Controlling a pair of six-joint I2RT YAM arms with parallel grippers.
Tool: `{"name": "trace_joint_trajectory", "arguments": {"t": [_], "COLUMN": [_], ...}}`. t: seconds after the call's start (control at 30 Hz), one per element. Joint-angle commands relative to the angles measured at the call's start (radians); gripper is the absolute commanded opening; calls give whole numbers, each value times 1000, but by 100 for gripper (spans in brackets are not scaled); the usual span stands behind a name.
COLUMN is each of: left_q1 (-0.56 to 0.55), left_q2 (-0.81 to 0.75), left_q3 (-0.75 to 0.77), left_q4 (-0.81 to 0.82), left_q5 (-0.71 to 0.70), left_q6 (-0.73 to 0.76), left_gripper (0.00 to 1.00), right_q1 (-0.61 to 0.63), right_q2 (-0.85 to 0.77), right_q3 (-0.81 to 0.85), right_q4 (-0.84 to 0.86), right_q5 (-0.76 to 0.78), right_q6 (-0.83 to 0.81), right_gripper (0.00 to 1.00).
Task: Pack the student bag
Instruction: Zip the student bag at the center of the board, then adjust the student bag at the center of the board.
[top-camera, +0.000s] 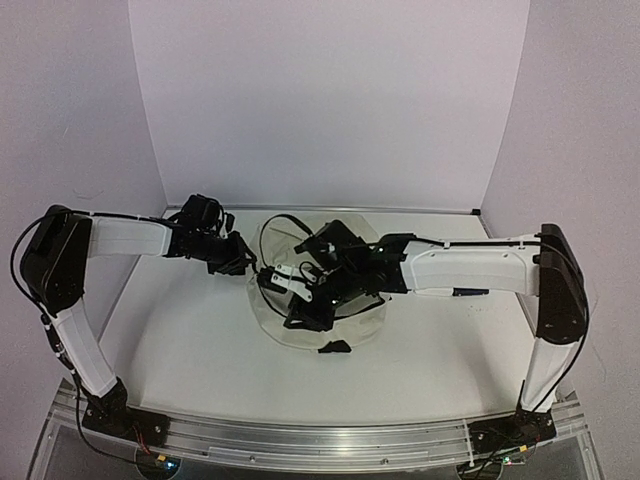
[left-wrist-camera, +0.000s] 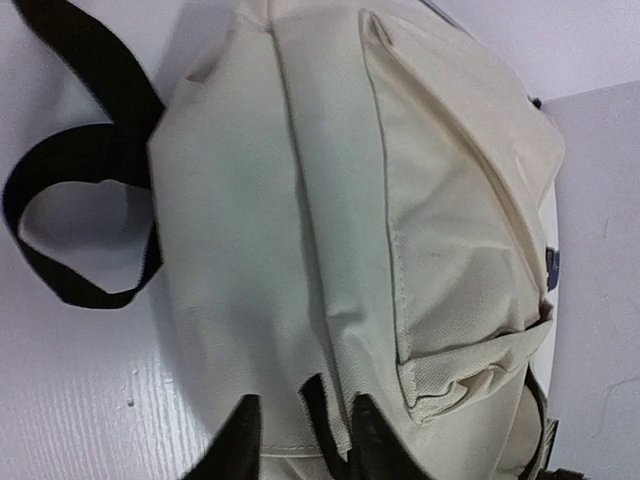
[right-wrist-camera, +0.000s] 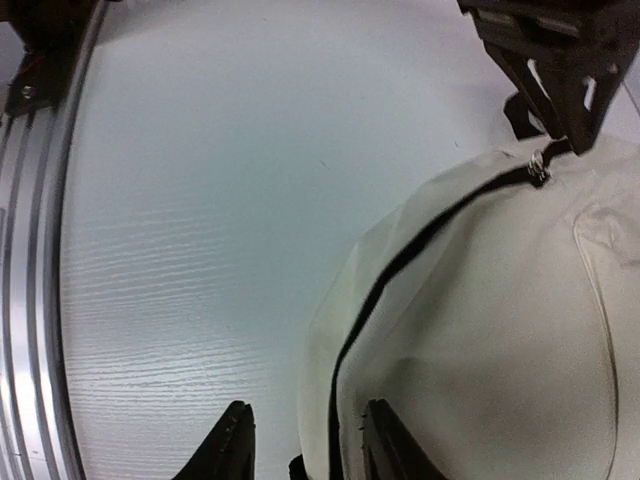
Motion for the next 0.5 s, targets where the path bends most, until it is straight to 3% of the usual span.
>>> {"name": "trace_joint_trajectory", "arguments": {"t": [0.0,0.17,0.27,0.37,0.47], "left_q1": [23,-69,-147,-202,-245], "left_q2": [-165,-332,-364,-376,-360], "left_q3": [-92,-231,-278,-334,-358], "left_q4": [41,-11,-38,-19,11], "left_q5": [-72,-154,-192,-196,-200], "left_q6": [-26,-69,-107,-154,-180], "left_gripper": [44,71,74,83,84], "right_q1": [-138,-374,-499,-570,-603], "right_q2": [-47,-45,5,68,135], "right_q3": [74,93,127,158,181], "right_q4": [-90,-92,-92,-93,-99], "right_q5": [-142,-138,-166,-150,-156], "right_q6": [136,249,307,322,327], "right_gripper": [56,72,79,82,85]}}
